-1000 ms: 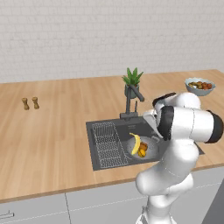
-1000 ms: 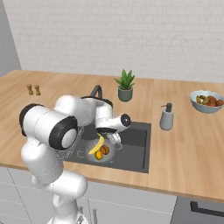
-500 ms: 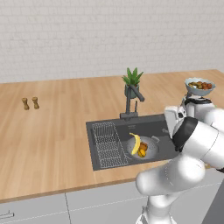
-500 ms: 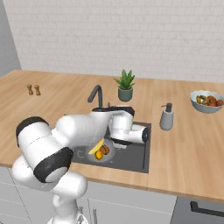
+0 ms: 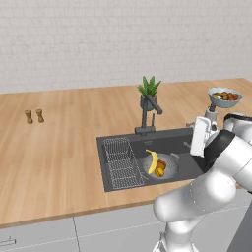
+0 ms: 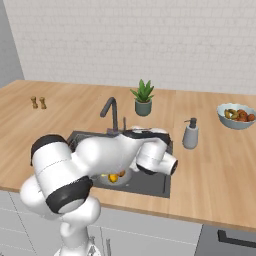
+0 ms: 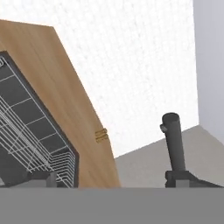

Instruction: Put the colander in the sink, put the banana, tangerine, peach in the colander, and turn on the sink faucet and pour water over the colander.

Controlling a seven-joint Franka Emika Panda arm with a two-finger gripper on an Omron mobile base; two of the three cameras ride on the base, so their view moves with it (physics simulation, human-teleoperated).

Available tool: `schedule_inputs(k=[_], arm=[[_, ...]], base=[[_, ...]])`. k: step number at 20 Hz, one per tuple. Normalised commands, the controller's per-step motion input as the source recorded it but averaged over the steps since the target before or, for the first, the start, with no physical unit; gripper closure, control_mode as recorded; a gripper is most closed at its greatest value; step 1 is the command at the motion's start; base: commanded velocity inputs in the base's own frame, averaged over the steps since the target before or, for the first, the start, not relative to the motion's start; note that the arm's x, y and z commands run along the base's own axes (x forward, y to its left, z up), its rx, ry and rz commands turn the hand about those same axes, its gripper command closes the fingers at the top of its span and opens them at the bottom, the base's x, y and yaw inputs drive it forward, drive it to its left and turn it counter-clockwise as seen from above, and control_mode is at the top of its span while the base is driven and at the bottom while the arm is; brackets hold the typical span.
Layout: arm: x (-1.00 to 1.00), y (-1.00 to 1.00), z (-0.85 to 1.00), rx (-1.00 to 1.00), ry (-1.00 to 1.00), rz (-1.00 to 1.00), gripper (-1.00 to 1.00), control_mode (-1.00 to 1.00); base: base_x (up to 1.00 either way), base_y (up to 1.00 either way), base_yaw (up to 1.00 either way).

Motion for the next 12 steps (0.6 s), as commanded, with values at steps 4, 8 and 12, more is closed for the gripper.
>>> schedule_inputs(k=[4, 8, 12], arm=[[0.00, 0.00, 0.10, 0.21, 0.43, -0.18, -1.00, -1.00], [0.08, 0.06, 0.00, 0.05, 0.40, -0.12, -1.00, -1.00], [0.37, 0.26, 0.02, -0.01, 0.67, -0.10, -1.00, -1.00]], base=[[0.00, 0.00, 0.00], [0.00, 0.00, 0.00], [0.00, 0.00, 0.00]])
